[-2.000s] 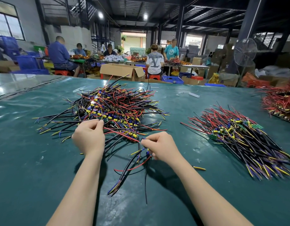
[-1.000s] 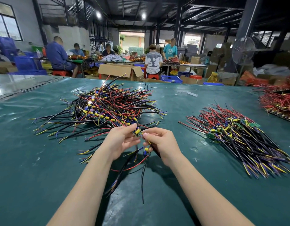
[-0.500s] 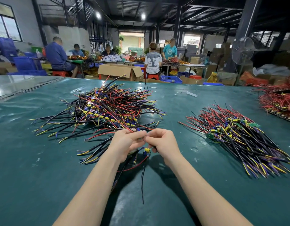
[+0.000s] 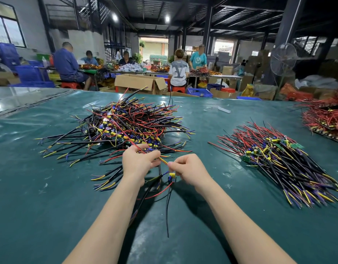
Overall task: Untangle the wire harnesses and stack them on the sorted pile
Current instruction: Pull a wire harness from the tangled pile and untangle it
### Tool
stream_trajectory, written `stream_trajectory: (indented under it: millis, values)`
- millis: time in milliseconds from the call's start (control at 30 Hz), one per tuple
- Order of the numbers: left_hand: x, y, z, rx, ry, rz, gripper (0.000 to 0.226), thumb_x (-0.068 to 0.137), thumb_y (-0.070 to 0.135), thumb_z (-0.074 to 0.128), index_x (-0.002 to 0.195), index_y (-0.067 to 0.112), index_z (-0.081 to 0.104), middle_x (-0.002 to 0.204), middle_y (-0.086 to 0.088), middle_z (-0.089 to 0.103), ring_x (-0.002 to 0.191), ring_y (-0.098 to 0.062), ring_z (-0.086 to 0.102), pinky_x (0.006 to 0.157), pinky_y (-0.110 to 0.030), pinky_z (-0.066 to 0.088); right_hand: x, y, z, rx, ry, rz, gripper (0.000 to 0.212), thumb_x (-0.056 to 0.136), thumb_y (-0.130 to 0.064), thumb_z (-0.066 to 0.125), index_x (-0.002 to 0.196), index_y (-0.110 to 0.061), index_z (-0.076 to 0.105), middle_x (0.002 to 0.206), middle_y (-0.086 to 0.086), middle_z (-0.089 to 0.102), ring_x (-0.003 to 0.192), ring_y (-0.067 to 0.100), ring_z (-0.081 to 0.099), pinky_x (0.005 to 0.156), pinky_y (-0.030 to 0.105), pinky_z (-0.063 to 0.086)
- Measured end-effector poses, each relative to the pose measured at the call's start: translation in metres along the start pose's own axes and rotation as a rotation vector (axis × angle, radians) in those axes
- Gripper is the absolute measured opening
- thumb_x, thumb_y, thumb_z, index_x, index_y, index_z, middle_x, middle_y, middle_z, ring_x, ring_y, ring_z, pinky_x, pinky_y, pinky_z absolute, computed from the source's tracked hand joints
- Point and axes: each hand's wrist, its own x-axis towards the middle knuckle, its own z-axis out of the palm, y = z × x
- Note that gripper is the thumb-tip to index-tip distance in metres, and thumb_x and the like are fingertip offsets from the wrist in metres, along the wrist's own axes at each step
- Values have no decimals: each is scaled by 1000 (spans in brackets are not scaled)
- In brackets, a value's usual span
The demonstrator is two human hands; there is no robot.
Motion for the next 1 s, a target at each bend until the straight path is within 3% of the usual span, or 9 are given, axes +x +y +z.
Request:
stream_trajectory:
  millis: [133,333,500,600,733,867,933,1000]
  values:
    - [-3,-3,3,9,23,78,35,73,-12,67,100,4,53,63,-9,53,50,-18,58,43,-17,50,4,-3,3,-184,51,-6,34,85,-25,62,52,-19,59,48,-2,43,48,9,37,49,24,29]
    - [19,7,-30,-191,220,48,36,76,-12,64,106,1,51,78,-14,55,40,-11,59,42,-15,49,2,1,-6,-94,-72,28,39,87,-28,62,49,-21,57,47,-3,42,36,5,31,39,16,26]
    - [19,3,-31,-138,229,58,32,75,-12,66,98,4,51,73,-13,57,38,-8,59,41,-14,48,1,12,-16,-360,-40,75,43,83,-30,64,43,-22,51,35,-5,32,38,9,29,43,23,25]
    - [22,10,-39,-214,261,73,25,76,-11,65,90,6,51,70,-11,57,40,-10,59,42,-15,50,3,16,-19,-93,-6,87,49,83,-33,67,41,-16,48,32,-8,24,28,8,20,35,17,19]
    - [27,12,-50,-308,238,23,27,79,-10,63,99,2,48,72,-10,56,37,-5,57,43,-15,50,2,20,-25,370,-216,23,50,91,-16,55,41,-17,50,41,-3,26,34,6,18,36,13,18]
    - [28,13,-53,-328,209,-43,20,81,-10,61,95,1,51,50,-4,62,36,-5,57,44,-14,51,-2,13,-23,452,-580,-22,43,88,-19,56,45,-19,51,39,-10,28,33,2,21,36,11,21]
    - [29,14,-56,-336,193,-84,12,81,-9,60,81,1,55,41,2,59,36,-5,56,44,-13,50,-4,11,-24,475,-666,-25,35,84,-18,54,49,-20,56,40,-10,32,34,1,24,37,11,23]
    - [29,13,-59,-345,195,-119,16,81,-8,61,72,3,54,45,0,60,35,-5,56,42,-13,49,-6,14,-27,500,-699,-1,27,82,-18,49,57,-19,60,45,-9,36,38,2,27,39,11,24]
